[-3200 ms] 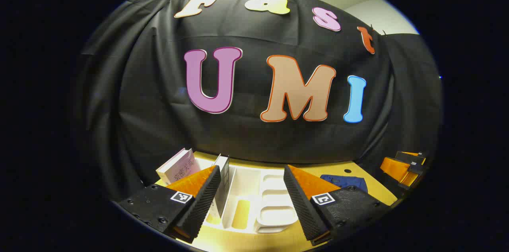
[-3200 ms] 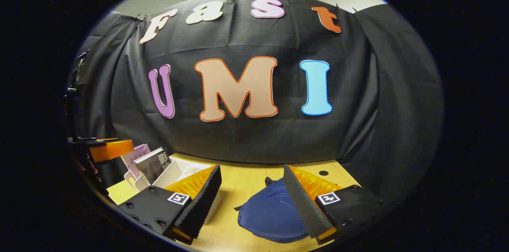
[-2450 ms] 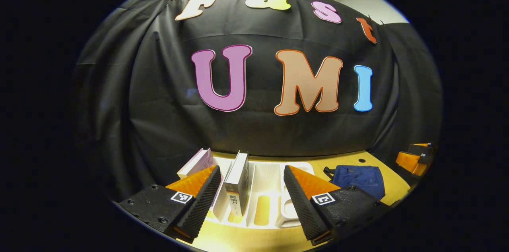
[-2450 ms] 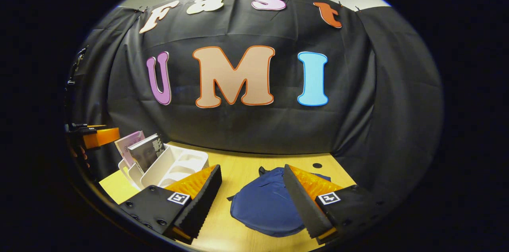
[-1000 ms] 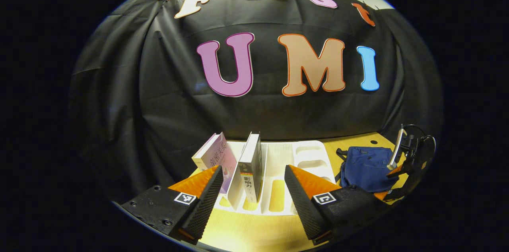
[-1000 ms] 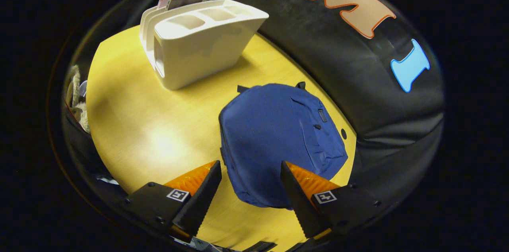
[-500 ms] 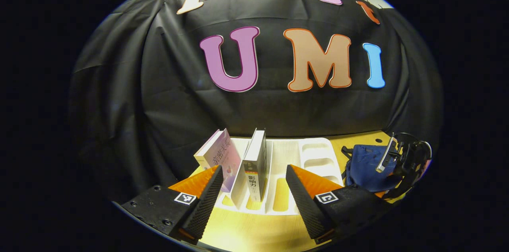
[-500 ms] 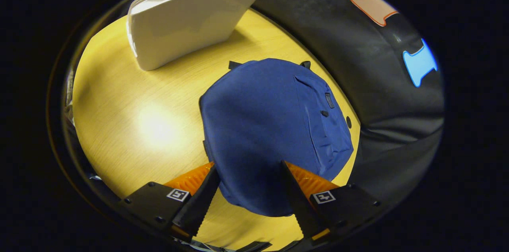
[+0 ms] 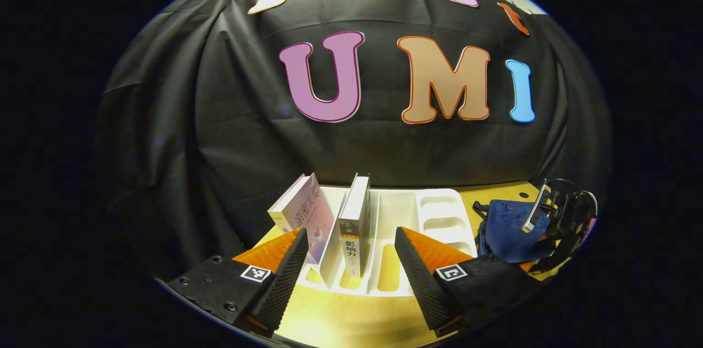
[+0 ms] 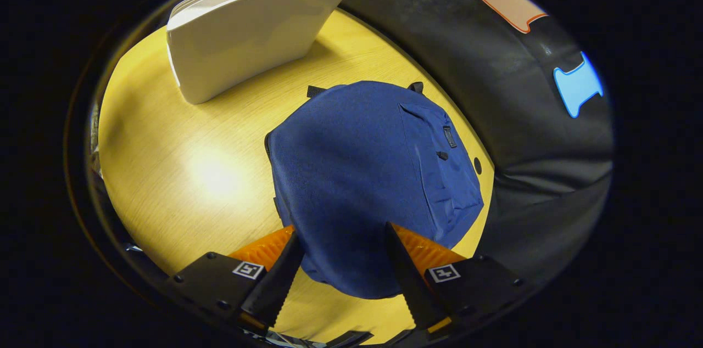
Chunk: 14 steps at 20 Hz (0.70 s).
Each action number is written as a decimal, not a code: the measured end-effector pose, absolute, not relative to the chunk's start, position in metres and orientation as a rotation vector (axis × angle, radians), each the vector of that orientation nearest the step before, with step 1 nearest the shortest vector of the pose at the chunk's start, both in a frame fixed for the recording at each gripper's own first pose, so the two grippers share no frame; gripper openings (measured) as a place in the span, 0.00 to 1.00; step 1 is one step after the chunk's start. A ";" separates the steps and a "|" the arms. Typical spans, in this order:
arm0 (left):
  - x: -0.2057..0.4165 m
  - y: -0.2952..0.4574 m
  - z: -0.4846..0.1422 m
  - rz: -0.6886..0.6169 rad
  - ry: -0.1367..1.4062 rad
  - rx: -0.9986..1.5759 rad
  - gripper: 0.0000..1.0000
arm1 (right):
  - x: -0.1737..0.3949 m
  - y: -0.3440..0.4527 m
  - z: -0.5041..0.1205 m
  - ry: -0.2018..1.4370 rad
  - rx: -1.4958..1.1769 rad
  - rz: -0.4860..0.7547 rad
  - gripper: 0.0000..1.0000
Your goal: Open the schoolbag, grab two books from the bookshelf and put them into the schoolbag.
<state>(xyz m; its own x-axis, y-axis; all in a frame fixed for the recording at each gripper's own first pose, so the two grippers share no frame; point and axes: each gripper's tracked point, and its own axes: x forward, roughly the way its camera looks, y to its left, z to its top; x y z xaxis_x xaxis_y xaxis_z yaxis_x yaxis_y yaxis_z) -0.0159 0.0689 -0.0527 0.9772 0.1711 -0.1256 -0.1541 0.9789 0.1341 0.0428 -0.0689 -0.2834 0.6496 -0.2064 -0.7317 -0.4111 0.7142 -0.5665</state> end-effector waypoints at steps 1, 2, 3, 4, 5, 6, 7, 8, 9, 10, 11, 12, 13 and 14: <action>-0.016 0.070 -0.052 0.167 0.136 0.127 0.93 | 0.044 -0.069 -0.281 0.878 -0.790 0.127 0.93; -0.017 0.071 -0.052 0.169 0.137 0.129 0.93 | 0.045 -0.069 -0.277 0.875 -0.788 0.123 0.93; -0.017 0.071 -0.051 0.171 0.135 0.131 0.93 | 0.045 -0.070 -0.275 0.873 -0.787 0.121 0.93; -0.017 0.072 -0.052 0.172 0.135 0.130 0.93 | 0.045 -0.068 -0.273 0.877 -0.782 0.129 1.00; -0.019 0.074 -0.053 0.175 0.136 0.128 0.93 | 0.045 -0.068 -0.272 0.880 -0.773 0.133 0.99; -0.019 0.075 -0.054 0.176 0.137 0.124 0.93 | 0.048 -0.067 -0.270 0.877 -0.769 0.130 0.92; -0.020 0.075 -0.055 0.177 0.139 0.120 0.93 | 0.047 -0.066 -0.265 0.881 -0.764 0.134 0.90; -0.020 0.075 -0.055 0.178 0.139 0.117 0.93 | 0.047 -0.067 -0.261 0.879 -0.764 0.135 0.90; -0.019 0.075 -0.055 0.178 0.138 0.114 0.93 | 0.048 -0.067 -0.258 0.878 -0.764 0.135 0.83; -0.020 0.075 -0.055 0.177 0.138 0.114 0.93 | 0.049 -0.067 -0.256 0.874 -0.764 0.134 0.83; -0.019 0.075 -0.055 0.177 0.138 0.115 0.93 | 0.050 -0.067 -0.254 0.870 -0.765 0.134 0.83; -0.019 0.076 -0.055 0.177 0.137 0.115 0.93 | 0.051 -0.067 -0.251 0.864 -0.766 0.134 0.83; -0.019 0.075 -0.055 0.176 0.136 0.114 0.93 | 0.052 -0.066 -0.251 0.863 -0.765 0.134 0.83; -0.018 0.075 -0.055 0.175 0.135 0.112 0.93 | 0.052 -0.066 -0.256 0.872 -0.765 0.140 0.90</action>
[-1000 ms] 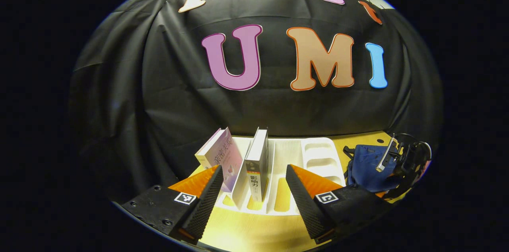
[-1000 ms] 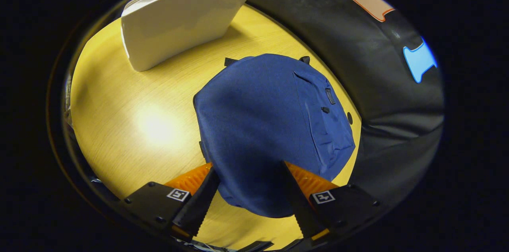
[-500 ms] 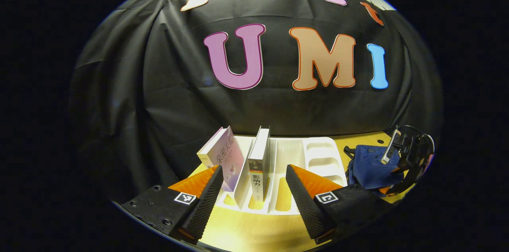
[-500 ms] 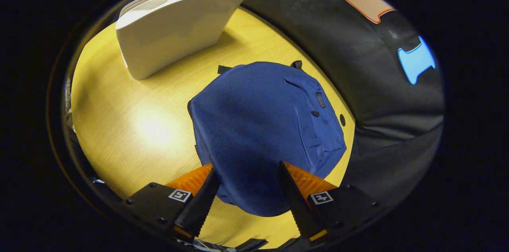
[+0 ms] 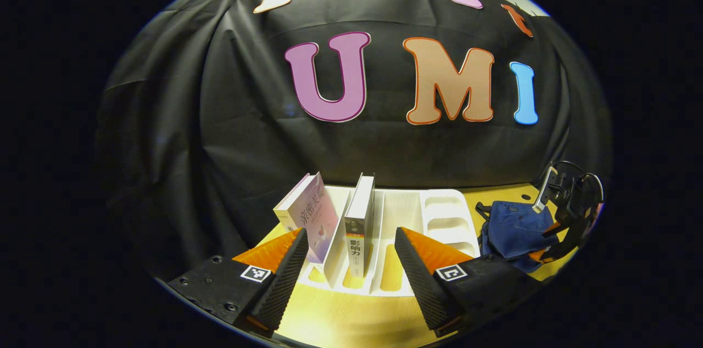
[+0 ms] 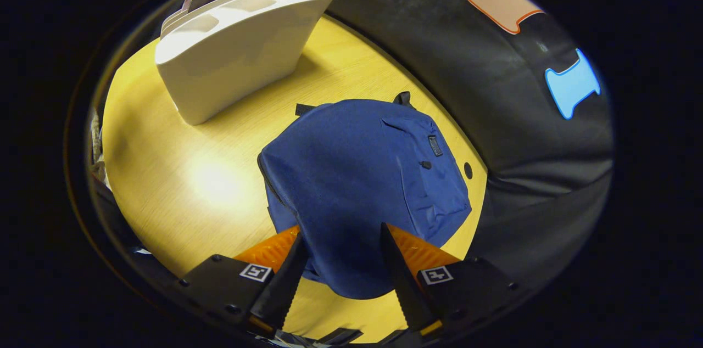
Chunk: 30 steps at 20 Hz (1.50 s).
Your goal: Open the schoolbag, grab two books from the bookshelf and put them into the schoolbag.
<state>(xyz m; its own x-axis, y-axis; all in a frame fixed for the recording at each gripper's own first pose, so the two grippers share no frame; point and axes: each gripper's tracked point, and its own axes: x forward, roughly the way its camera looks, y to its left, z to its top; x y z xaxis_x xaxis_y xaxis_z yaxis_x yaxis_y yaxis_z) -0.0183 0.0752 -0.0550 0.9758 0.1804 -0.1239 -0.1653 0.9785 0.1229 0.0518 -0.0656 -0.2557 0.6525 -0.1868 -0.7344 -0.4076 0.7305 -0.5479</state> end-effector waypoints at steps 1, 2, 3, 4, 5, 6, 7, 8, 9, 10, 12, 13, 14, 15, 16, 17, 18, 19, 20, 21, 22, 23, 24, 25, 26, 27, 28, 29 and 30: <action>-0.018 0.075 -0.055 0.173 0.134 0.113 0.93 | 0.051 -0.064 -0.259 0.879 -0.763 0.137 0.90; -0.018 0.074 -0.054 0.171 0.133 0.115 0.93 | 0.049 -0.060 -0.265 0.889 -0.765 0.143 0.83; -0.019 0.074 -0.055 0.170 0.130 0.118 0.93 | 0.051 -0.057 -0.272 0.892 -0.778 0.146 0.71; -0.020 0.073 -0.053 0.168 0.127 0.122 0.93 | 0.048 -0.056 -0.275 0.905 -0.792 0.146 0.56; -0.020 0.073 -0.053 0.167 0.127 0.125 0.93 | 0.045 -0.054 -0.279 0.926 -0.777 0.151 0.55; -0.020 0.072 -0.052 0.166 0.127 0.127 0.95 | 0.044 -0.051 -0.283 0.943 -0.756 0.154 0.47; -0.020 0.072 -0.052 0.164 0.127 0.126 0.93 | 0.045 -0.048 -0.283 0.965 -0.733 0.157 0.39; -0.020 0.071 -0.053 0.163 0.126 0.124 0.93 | 0.046 -0.051 -0.287 0.972 -0.711 0.160 0.30; -0.021 0.071 -0.053 0.162 0.128 0.122 0.93 | 0.048 -0.051 -0.281 0.968 -0.695 0.156 0.22; -0.020 0.071 -0.053 0.162 0.130 0.120 0.93 | 0.046 -0.051 -0.280 0.973 -0.678 0.160 0.17; -0.020 0.071 -0.052 0.160 0.130 0.115 0.93 | 0.043 -0.054 -0.279 1.008 -0.644 0.155 0.12; -0.019 0.071 -0.054 0.159 0.131 0.115 0.93 | 0.042 -0.054 -0.277 1.024 -0.611 0.148 0.12; -0.019 0.071 -0.054 0.158 0.134 0.116 0.95 | 0.043 -0.053 -0.274 1.026 -0.579 0.147 0.12; -0.018 0.072 -0.053 0.159 0.133 0.118 0.93 | 0.045 -0.053 -0.270 1.019 -0.556 0.155 0.12; -0.018 0.073 -0.054 0.158 0.133 0.120 0.93 | 0.046 -0.053 -0.267 1.007 -0.532 0.159 0.11; -0.017 0.073 -0.054 0.157 0.134 0.121 0.95 | 0.046 -0.053 -0.263 0.993 -0.516 0.165 0.03; -0.017 0.072 -0.053 0.155 0.136 0.121 0.95 | 0.047 -0.055 -0.260 0.979 -0.504 0.164 0.05; -0.016 0.073 -0.054 0.153 0.137 0.121 0.93 | 0.048 -0.055 -0.254 0.961 -0.492 0.160 0.03; -0.016 0.073 -0.055 0.151 0.139 0.120 0.93 | 0.048 -0.056 -0.248 0.938 -0.486 0.157 0.03; -0.014 0.073 -0.056 0.149 0.142 0.121 0.93 | 0.050 -0.058 -0.243 0.915 -0.486 0.149 0.03; -0.014 0.073 -0.057 0.149 0.145 0.126 0.93 | 0.051 -0.060 -0.238 0.894 -0.494 0.139 0.04; -0.014 0.074 -0.056 0.148 0.147 0.132 0.93 | 0.053 -0.062 -0.231 0.870 -0.507 0.127 0.02; -0.013 0.074 -0.054 0.148 0.148 0.141 0.93 | 0.053 -0.065 -0.222 0.841 -0.522 0.115 0.03; -0.013 0.075 -0.054 0.146 0.147 0.152 0.93 | 0.056 -0.067 -0.211 0.815 -0.537 0.101 0.03; -0.013 0.077 -0.052 0.145 0.147 0.163 0.93 | 0.057 -0.069 -0.201 0.788 -0.548 0.087 0.02; -0.012 0.078 -0.050 0.143 0.148 0.170 0.93 | 0.059 -0.071 -0.190 0.764 -0.556 0.073 0.03; -0.013 0.079 -0.050 0.141 0.149 0.170 0.93 | 0.061 -0.074 -0.183 0.743 -0.564 0.056 0.02; -0.012 0.080 -0.047 0.137 0.148 0.165 0.92 | 0.065 -0.078 -0.174 0.720 -0.568 0.041 0.02; -0.011 0.082 -0.044 0.135 0.148 0.155 0.92 | 0.067 -0.080 -0.168 0.705 -0.566 0.028 0.02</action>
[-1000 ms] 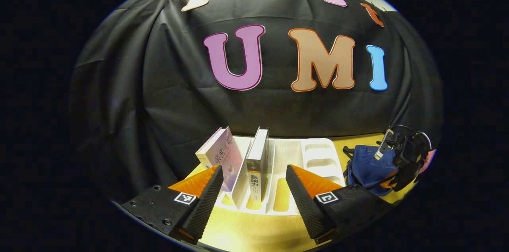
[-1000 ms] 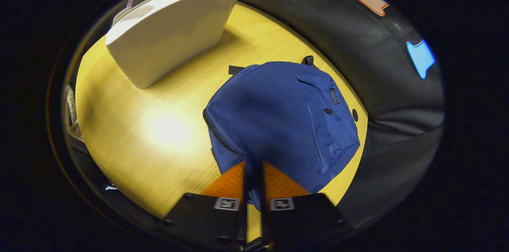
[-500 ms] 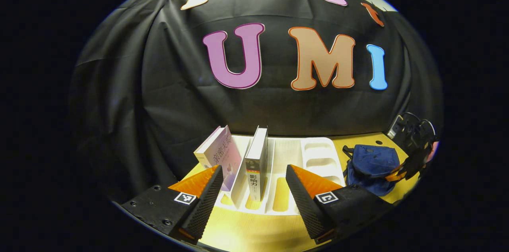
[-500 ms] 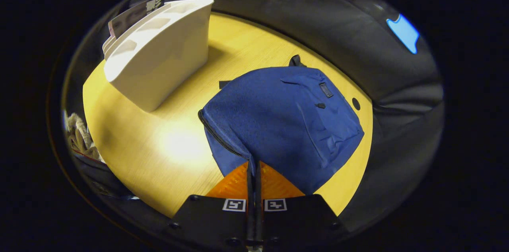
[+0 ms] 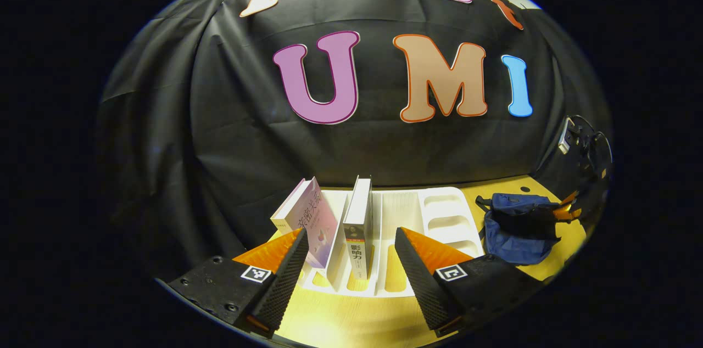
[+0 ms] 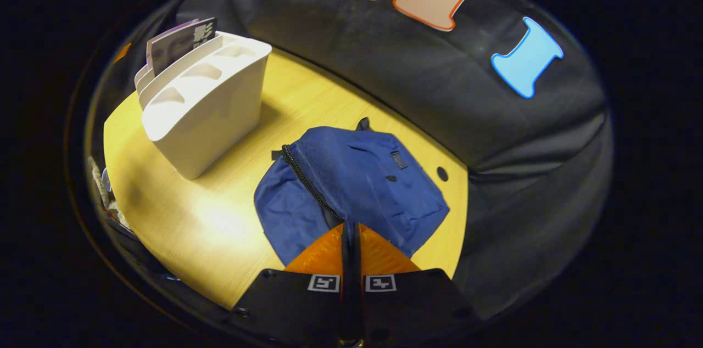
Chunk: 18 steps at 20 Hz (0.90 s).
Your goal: Open the schoolbag, grab two books from the bookshelf and put them into the schoolbag.
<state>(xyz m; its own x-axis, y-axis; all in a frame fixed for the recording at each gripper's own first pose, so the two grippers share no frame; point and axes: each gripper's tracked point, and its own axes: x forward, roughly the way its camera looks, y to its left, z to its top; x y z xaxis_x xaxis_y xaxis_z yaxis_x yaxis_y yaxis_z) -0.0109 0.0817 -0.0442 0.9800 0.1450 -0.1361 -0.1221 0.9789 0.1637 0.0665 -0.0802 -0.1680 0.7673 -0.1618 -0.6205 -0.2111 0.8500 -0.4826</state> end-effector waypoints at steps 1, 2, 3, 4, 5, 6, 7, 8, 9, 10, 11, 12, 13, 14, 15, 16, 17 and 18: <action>-0.010 0.085 -0.043 0.136 0.151 0.147 0.92 | 0.068 -0.082 -0.162 0.692 -0.564 0.015 0.03; -0.010 0.089 -0.041 0.138 0.154 0.142 0.92 | 0.070 -0.086 -0.158 0.678 -0.565 0.002 0.03; -0.008 0.093 -0.039 0.140 0.161 0.140 0.92 | 0.072 -0.088 -0.152 0.666 -0.569 -0.009 0.05; -0.007 0.098 -0.037 0.140 0.170 0.140 0.92 | 0.074 -0.091 -0.148 0.650 -0.575 -0.021 0.03; -0.006 0.102 -0.037 0.130 0.188 0.139 0.92 | 0.077 -0.093 -0.144 0.637 -0.581 -0.033 0.03; -0.005 0.104 -0.036 0.115 0.199 0.137 0.95 | 0.079 -0.095 -0.140 0.627 -0.583 -0.041 0.03; -0.002 0.106 -0.037 0.100 0.219 0.134 0.92 | 0.079 -0.096 -0.136 0.617 -0.582 -0.049 0.03; 0.002 0.108 -0.039 0.083 0.243 0.129 0.92 | 0.081 -0.098 -0.134 0.610 -0.579 -0.057 0.03; 0.006 0.109 -0.041 0.064 0.273 0.121 0.94 | 0.084 -0.099 -0.131 0.604 -0.576 -0.063 0.03; 0.011 0.108 -0.043 0.043 0.302 0.111 0.92 | 0.084 -0.101 -0.130 0.598 -0.576 -0.069 0.03; 0.017 0.107 -0.044 0.021 0.332 0.100 0.92 | 0.087 -0.102 -0.127 0.596 -0.578 -0.075 0.03; 0.025 0.105 -0.046 -0.004 0.365 0.086 0.92 | 0.086 -0.103 -0.126 0.599 -0.575 -0.076 0.02; 0.032 0.101 -0.048 -0.039 0.409 0.070 0.92 | 0.086 -0.103 -0.125 0.600 -0.571 -0.077 0.03; 0.038 0.096 -0.050 -0.077 0.460 0.050 0.92 | 0.086 -0.104 -0.126 0.602 -0.573 -0.078 0.02; 0.047 0.093 -0.049 -0.103 0.494 0.025 0.90 | 0.088 -0.105 -0.125 0.603 -0.576 -0.079 0.03; 0.056 0.090 -0.047 -0.128 0.528 -0.001 0.90 | 0.088 -0.106 -0.125 0.602 -0.579 -0.081 0.03; 0.068 0.087 -0.046 -0.143 0.561 -0.026 0.90 | 0.089 -0.106 -0.124 0.600 -0.581 -0.083 0.03; 0.079 0.086 -0.045 -0.150 0.594 -0.042 0.90 | 0.089 -0.106 -0.124 0.597 -0.583 -0.087 0.03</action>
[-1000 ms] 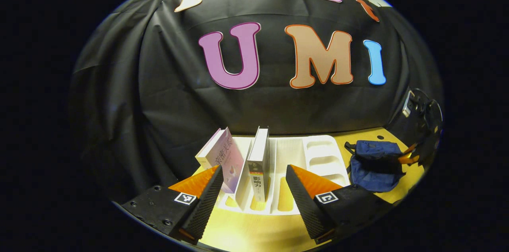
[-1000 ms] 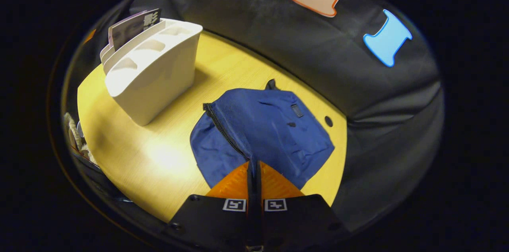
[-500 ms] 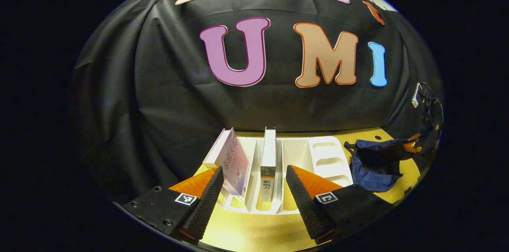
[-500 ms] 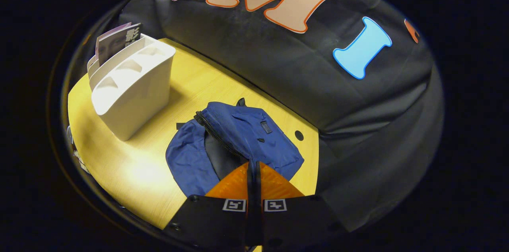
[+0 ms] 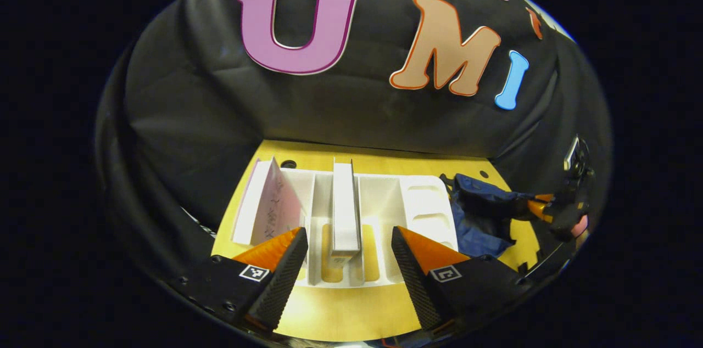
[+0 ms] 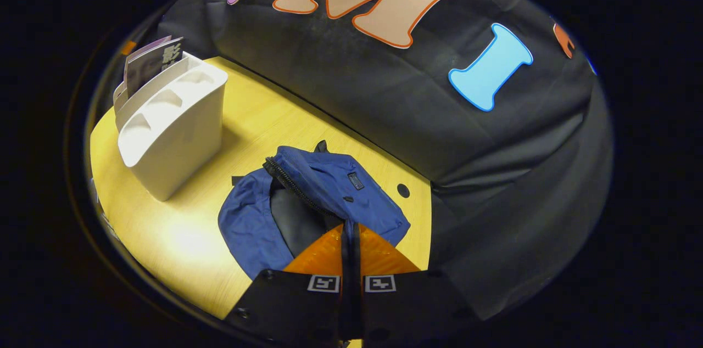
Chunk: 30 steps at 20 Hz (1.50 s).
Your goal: Open the schoolbag, grab two books from the bookshelf and put them into the schoolbag.
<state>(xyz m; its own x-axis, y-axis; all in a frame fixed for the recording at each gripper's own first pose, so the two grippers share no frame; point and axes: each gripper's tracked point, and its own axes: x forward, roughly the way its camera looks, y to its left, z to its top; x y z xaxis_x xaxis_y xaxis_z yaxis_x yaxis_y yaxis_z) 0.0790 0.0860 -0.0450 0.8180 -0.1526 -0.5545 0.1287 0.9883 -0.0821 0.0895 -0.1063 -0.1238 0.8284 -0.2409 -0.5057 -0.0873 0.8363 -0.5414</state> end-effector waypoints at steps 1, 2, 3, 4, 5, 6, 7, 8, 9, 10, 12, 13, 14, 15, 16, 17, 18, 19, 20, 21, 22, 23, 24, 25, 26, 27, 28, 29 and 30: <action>0.088 0.088 -0.047 -0.154 0.630 -0.023 0.90 | 0.091 -0.106 -0.123 0.595 -0.584 -0.089 0.03; 0.096 0.092 -0.051 -0.156 0.661 0.013 0.89 | 0.090 -0.106 -0.123 0.594 -0.581 -0.090 0.03; 0.104 0.094 -0.056 -0.166 0.693 0.049 0.89 | 0.090 -0.106 -0.122 0.596 -0.577 -0.091 0.02; 0.111 0.091 -0.061 -0.182 0.729 0.073 0.89 | 0.091 -0.107 -0.122 0.597 -0.572 -0.092 0.02; 0.115 0.088 -0.067 -0.197 0.763 0.086 0.88 | 0.091 -0.107 -0.121 0.602 -0.565 -0.093 0.02; 0.121 0.084 -0.075 -0.209 0.801 0.094 0.87 | 0.089 -0.108 -0.119 0.604 -0.555 -0.092 0.02; 0.122 0.083 -0.080 -0.210 0.843 0.105 0.87 | 0.090 -0.108 -0.119 0.605 -0.545 -0.092 0.02; 0.127 0.082 -0.083 -0.212 0.868 0.117 0.86 | 0.089 -0.108 -0.120 0.609 -0.537 -0.089 0.02; 0.133 0.081 -0.086 -0.211 0.886 0.130 0.87 | 0.090 -0.108 -0.120 0.610 -0.531 -0.088 0.02; 0.135 0.080 -0.090 -0.208 0.908 0.142 0.87 | 0.090 -0.109 -0.120 0.611 -0.526 -0.086 0.02; 0.139 0.080 -0.100 -0.209 0.949 0.150 0.89 | 0.090 -0.110 -0.120 0.611 -0.521 -0.090 0.02; 0.141 0.080 -0.104 -0.206 0.972 0.143 0.86 | 0.090 -0.109 -0.119 0.614 -0.519 -0.089 0.02; 0.140 0.080 -0.109 -0.205 0.994 0.133 0.85 | 0.090 -0.108 -0.120 0.614 -0.521 -0.087 0.02; 0.140 0.080 -0.113 -0.207 1.011 0.124 0.84 | 0.090 -0.107 -0.120 0.614 -0.525 -0.084 0.02; 0.141 0.081 -0.117 -0.203 1.026 0.118 0.83 | 0.089 -0.107 -0.120 0.614 -0.531 -0.078 0.02; 0.142 0.082 -0.121 -0.197 1.039 0.117 0.79 | 0.089 -0.107 -0.119 0.611 -0.539 -0.075 0.02; 0.142 0.086 -0.123 -0.186 1.051 0.124 0.77 | 0.089 -0.106 -0.121 0.611 -0.543 -0.071 0.03; 0.143 0.091 -0.126 -0.170 1.065 0.139 0.70 | 0.089 -0.106 -0.121 0.610 -0.544 -0.068 0.02; 0.142 0.095 -0.128 -0.155 1.084 0.149 0.65 | 0.089 -0.106 -0.121 0.610 -0.544 -0.066 0.02; 0.143 0.099 -0.128 -0.145 1.095 0.160 0.49 | 0.089 -0.106 -0.121 0.610 -0.543 -0.065 0.02; 0.144 0.101 -0.131 -0.140 1.106 0.162 0.44 | 0.089 -0.106 -0.122 0.608 -0.543 -0.064 0.03; 0.143 0.103 -0.132 -0.139 1.125 0.161 0.41 | 0.089 -0.105 -0.122 0.609 -0.541 -0.061 0.03; 0.142 0.105 -0.134 -0.146 1.140 0.161 0.39 | 0.088 -0.105 -0.122 0.611 -0.539 -0.057 0.02; 0.137 0.107 -0.136 -0.152 1.167 0.152 0.36 | 0.087 -0.104 -0.122 0.612 -0.540 -0.055 0.03; 0.131 0.107 -0.137 -0.149 1.192 0.143 0.34 | 0.088 -0.104 -0.123 0.612 -0.543 -0.053 0.03; 0.128 0.108 -0.136 -0.142 1.202 0.132 0.32 | 0.087 -0.104 -0.121 0.612 -0.547 -0.051 0.03; 0.125 0.107 -0.136 -0.140 1.206 0.119 0.32 | 0.087 -0.103 -0.122 0.611 -0.551 -0.049 0.03; 0.121 0.106 -0.134 -0.138 1.205 0.101 0.31 | 0.086 -0.102 -0.121 0.610 -0.554 -0.048 0.02; 0.118 0.104 -0.131 -0.144 1.197 0.089 0.30 | 0.085 -0.102 -0.121 0.609 -0.554 -0.046 0.03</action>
<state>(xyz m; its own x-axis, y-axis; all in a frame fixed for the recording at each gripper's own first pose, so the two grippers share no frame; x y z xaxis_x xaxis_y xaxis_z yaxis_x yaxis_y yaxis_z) 0.1181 0.1045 -0.1307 0.3574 -0.0637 -0.9318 0.1584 0.9874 -0.0068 0.0855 -0.1016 -0.1213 0.8239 -0.2000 -0.5303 -0.1189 0.8539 -0.5067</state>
